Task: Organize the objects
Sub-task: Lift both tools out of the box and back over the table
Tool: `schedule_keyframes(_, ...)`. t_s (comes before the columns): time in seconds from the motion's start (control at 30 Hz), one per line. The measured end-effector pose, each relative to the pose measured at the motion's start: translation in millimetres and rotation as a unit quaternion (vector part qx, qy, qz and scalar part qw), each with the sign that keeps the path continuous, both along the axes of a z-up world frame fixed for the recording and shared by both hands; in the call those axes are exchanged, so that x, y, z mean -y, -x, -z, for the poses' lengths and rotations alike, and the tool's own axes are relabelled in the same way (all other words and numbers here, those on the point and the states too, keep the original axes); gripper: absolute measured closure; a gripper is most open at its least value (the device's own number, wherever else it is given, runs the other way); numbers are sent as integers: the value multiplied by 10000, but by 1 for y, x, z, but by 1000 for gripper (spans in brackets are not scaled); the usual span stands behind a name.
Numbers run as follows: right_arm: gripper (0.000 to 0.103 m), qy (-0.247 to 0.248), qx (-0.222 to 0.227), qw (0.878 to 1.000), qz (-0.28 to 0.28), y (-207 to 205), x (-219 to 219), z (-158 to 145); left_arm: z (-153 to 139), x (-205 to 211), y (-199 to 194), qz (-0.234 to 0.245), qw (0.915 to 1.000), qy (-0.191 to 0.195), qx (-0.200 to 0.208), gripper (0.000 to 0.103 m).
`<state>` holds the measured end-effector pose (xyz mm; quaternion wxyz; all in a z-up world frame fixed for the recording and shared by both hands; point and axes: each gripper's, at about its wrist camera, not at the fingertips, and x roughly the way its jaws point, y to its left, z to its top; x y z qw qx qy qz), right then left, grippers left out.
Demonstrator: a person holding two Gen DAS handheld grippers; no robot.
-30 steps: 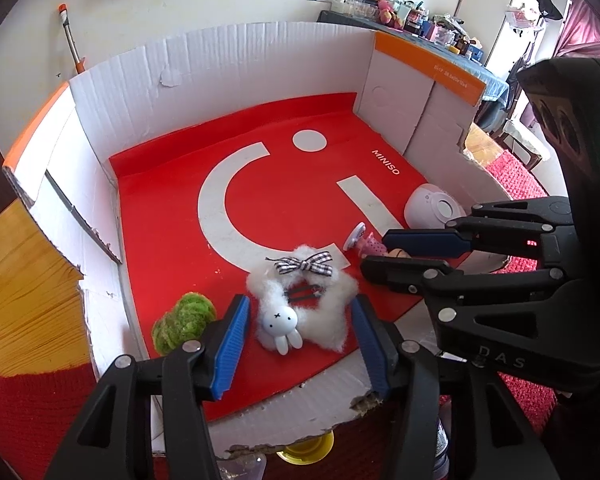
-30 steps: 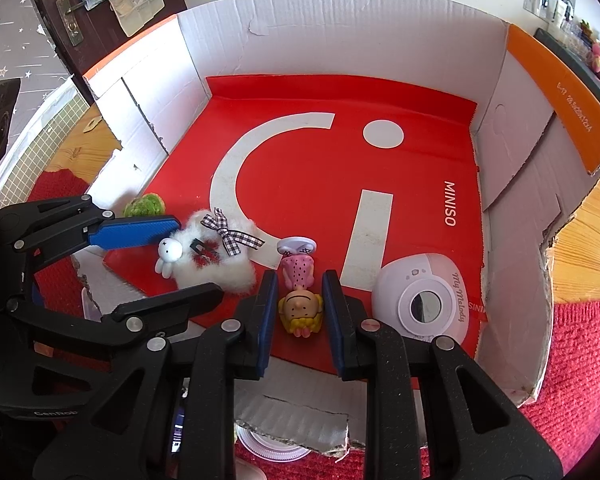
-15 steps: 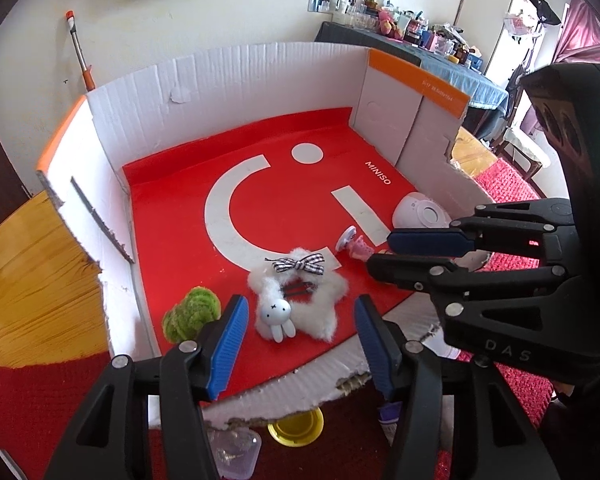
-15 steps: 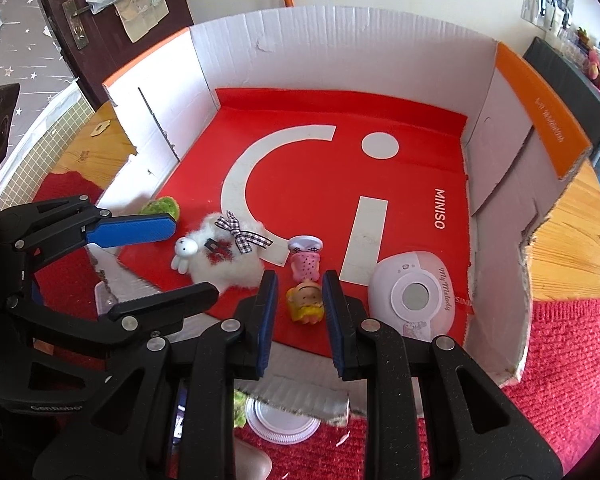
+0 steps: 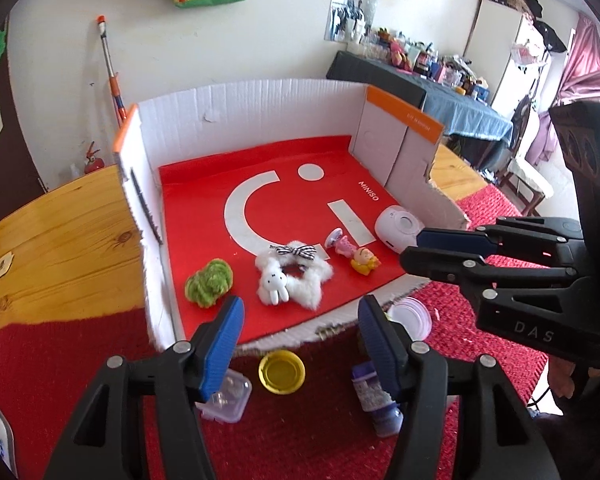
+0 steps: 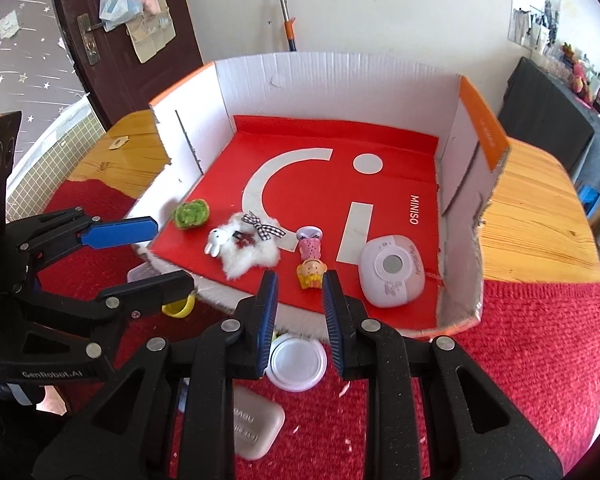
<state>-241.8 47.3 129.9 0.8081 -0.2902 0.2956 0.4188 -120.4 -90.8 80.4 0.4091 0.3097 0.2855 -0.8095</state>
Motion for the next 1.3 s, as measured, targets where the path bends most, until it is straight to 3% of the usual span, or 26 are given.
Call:
schedule_keyframes(0.07, 80, -69, 50, 10000, -35, 5, 6, -2, -2, -8, -3, -71, 9999, 73, -48, 38)
schedule_keyframes(0.17, 71, -183, 115, 9997, -89, 13, 16, -4, -4, -21, -8, -186, 9996, 170, -107, 37)
schedule_keyframes(0.23, 38, -265, 170, 9994, -133, 17, 22, -4, -4, -28, -10, -238, 9994, 212, -142, 37)
schedule_keyframes(0.27, 35, -322, 230, 9991, -160, 21, 26, -4, -3, -32, -11, -277, 9992, 229, -167, 37)
schedule_keyframes(0.53, 35, -541, 393, 9974, -257, 40, 53, 6, 6, -61, -22, -626, 9971, 311, -308, 26)
schedule_keyframes(0.93, 27, -572, 275, 9974, -333, 51, 79, 41, 29, -97, -30, -1332, 9899, 355, -319, 10)
schedule_keyframes(1.3, 27, -382, 145, 9982, -435, 49, 75, 65, 50, -96, -37, -1630, 9863, 64, -236, 9)
